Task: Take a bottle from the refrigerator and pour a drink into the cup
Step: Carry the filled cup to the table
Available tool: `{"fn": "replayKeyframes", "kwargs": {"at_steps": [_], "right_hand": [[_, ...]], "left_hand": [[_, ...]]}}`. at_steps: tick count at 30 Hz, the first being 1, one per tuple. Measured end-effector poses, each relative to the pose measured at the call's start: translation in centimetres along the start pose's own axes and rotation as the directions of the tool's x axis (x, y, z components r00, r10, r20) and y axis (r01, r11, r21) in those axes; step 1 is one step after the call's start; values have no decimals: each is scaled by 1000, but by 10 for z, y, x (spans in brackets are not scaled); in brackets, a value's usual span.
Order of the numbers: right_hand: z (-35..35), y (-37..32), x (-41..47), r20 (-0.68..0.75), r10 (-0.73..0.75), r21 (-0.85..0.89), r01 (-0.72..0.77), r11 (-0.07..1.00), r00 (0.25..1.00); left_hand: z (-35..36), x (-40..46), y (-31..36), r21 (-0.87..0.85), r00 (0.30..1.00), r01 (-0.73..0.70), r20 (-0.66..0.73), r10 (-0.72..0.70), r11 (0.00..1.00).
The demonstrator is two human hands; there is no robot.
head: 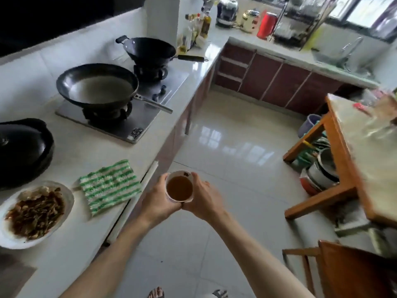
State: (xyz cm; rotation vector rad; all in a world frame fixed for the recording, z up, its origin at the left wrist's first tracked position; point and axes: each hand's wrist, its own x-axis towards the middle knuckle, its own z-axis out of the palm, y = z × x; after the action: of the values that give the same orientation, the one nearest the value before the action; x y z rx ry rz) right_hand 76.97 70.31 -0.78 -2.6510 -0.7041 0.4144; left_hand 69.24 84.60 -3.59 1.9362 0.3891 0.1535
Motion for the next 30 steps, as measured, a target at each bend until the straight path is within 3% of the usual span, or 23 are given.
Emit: {"fn": "replayKeyframes", "kwargs": {"at_steps": [5,12,23,30], "right_hand": [[-52,86,-40,-156,162,51,-156,986,974],[-124,232,-91,-280,345,115,-326,938,896],[-210,411,-152,-374,579,235,-530,815,724],[-242,509,-142,-378,699,282,-644,712,607]], "left_hand": [[85,22,63,28,969,-138,208,129,990],[236,45,154,43,856,-314,446,263,948],[440,66,263,-40,652,-465,660,373,884],[553,121,294,-107,522,-494,757,393,863]]}}
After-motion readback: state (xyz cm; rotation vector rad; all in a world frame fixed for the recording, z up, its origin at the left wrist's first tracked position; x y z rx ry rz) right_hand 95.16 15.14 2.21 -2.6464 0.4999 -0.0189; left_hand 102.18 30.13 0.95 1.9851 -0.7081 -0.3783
